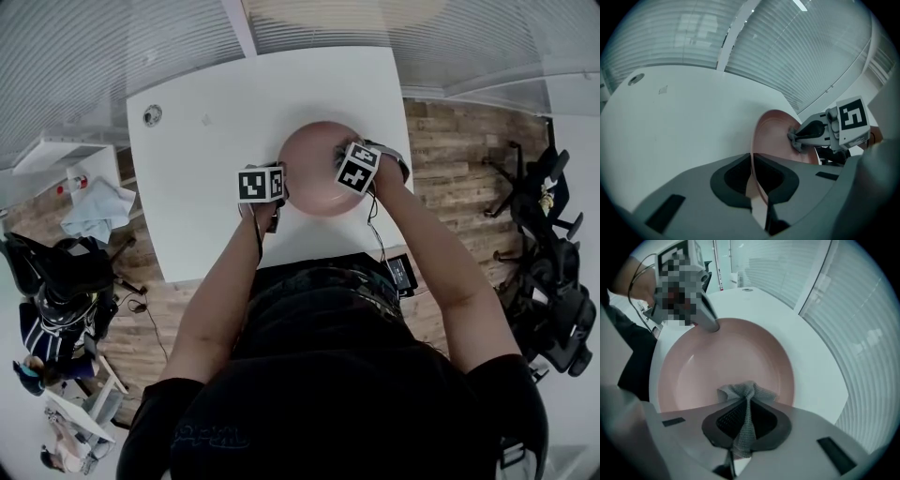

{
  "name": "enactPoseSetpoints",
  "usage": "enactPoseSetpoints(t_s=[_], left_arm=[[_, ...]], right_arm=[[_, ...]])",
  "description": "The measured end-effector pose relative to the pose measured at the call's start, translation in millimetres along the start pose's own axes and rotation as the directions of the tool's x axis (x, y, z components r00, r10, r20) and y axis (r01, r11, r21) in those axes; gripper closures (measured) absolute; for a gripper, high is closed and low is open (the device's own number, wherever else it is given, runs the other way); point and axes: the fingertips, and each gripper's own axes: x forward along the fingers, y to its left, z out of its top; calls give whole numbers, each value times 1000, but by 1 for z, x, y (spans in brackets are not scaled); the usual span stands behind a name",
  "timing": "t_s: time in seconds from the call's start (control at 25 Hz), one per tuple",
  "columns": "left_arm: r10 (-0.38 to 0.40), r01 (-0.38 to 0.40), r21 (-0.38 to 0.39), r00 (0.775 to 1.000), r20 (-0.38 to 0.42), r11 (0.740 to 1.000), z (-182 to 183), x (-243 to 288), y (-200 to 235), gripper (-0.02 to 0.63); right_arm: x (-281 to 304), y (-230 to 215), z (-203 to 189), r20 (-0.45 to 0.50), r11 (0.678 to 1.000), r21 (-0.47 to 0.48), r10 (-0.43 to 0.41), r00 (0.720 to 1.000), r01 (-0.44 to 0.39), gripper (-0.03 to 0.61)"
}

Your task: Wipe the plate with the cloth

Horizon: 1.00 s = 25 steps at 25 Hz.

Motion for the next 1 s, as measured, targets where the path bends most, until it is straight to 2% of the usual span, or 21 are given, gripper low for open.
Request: enactPoseSetpoints(t_s=[0.36,0.6,0.8,1.0], left_arm=[[4,-4,-3,1000,2,1000,0,-1,0,584],[7,-7,-3,1000,4,1000,0,-2,1,584],[12,-12,-1,1000,4,1000,0,-1,1,584],[19,-19,20,1000,1,1000,0,-1,0,584]], right_arm=[[6,-11,63,96,998,-26,-55,994,58,540],[6,23,93,167,998,-59,-7,986,17,540],[4,57,98,200,996,-88,34,979,-17,540],[1,85,85,206,994,-90,75,976,-57,540]])
